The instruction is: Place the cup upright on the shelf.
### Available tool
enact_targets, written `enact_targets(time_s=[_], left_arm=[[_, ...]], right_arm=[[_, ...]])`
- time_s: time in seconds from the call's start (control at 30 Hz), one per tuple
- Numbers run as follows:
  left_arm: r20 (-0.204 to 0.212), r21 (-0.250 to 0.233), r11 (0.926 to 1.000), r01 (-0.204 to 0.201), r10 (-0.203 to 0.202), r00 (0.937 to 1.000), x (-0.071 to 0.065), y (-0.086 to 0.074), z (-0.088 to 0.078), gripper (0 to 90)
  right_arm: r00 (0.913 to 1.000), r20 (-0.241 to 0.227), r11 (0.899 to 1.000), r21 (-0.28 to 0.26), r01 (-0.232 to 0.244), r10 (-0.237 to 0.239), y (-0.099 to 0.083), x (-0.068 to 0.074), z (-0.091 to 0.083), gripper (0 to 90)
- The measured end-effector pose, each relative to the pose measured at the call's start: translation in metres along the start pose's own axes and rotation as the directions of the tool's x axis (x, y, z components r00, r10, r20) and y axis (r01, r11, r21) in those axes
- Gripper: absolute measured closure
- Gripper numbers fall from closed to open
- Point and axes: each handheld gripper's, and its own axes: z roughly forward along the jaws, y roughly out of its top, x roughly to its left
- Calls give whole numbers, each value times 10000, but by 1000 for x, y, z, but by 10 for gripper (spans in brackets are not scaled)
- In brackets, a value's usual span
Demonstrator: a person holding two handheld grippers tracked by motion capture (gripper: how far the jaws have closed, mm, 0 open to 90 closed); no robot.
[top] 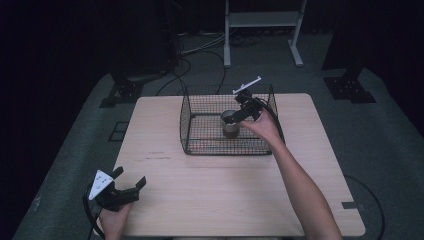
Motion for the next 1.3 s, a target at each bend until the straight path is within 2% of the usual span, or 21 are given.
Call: enact_targets(time_s=[0.5,1.3], left_arm=[[8,13,10000,-30,30,10000,-1,0,1,0],[7,63,9999,-79,79,10000,-2,0,2,0]], right_arm=[[9980,-533,9981,-545,300,-329,-6,11,-33,23],[9922,-873,9927,-897,808,-886,-46,21,-70,20]])
